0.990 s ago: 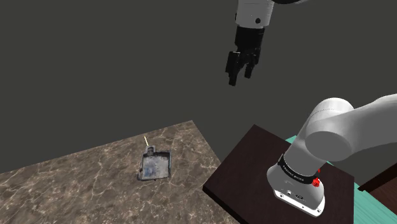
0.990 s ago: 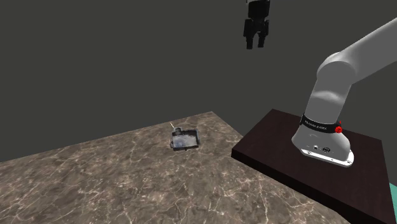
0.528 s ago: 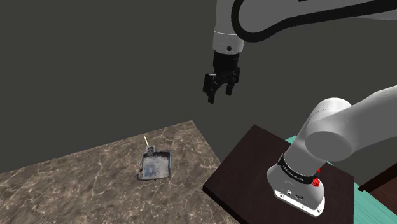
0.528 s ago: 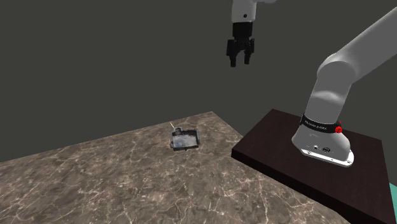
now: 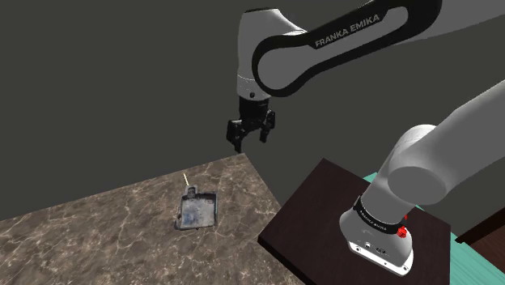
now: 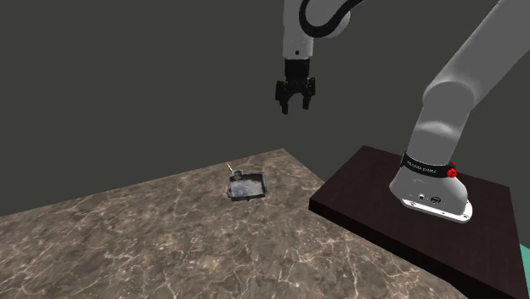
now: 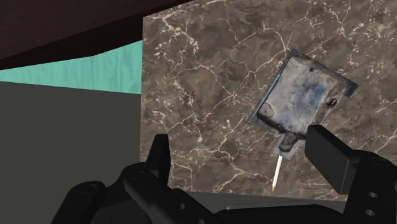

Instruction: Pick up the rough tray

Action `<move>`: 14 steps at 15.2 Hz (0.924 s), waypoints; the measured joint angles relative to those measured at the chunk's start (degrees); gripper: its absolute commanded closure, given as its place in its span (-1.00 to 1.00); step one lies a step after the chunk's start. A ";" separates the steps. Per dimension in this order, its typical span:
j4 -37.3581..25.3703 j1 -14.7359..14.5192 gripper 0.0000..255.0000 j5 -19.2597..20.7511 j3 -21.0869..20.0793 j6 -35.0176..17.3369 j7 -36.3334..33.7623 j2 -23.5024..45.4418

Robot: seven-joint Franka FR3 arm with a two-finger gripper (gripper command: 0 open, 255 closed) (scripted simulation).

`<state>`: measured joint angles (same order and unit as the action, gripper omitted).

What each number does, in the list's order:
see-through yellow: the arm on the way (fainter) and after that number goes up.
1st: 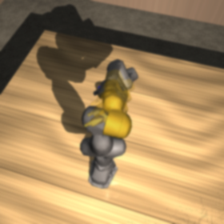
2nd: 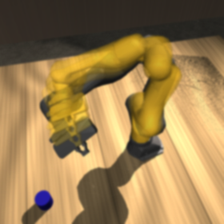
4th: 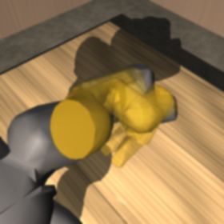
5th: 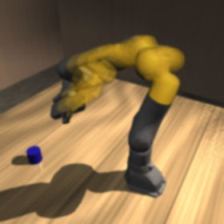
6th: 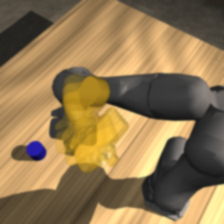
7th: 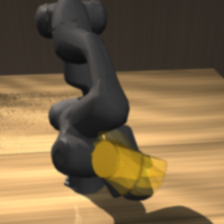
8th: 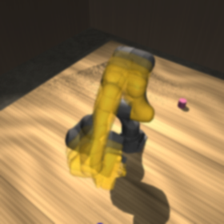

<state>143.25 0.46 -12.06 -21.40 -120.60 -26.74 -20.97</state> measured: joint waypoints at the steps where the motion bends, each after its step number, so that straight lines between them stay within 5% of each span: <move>1: -0.54 0.30 -1.00 0.40 -0.70 -1.71 -1.17 2.12; 6: -3.24 1.33 -1.00 3.95 -4.25 -10.45 -8.57 13.23; 14: -13.59 -0.58 -1.00 16.85 -4.40 -20.03 -24.07 34.16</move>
<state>129.67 -0.12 4.79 -25.80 -140.63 -50.82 13.18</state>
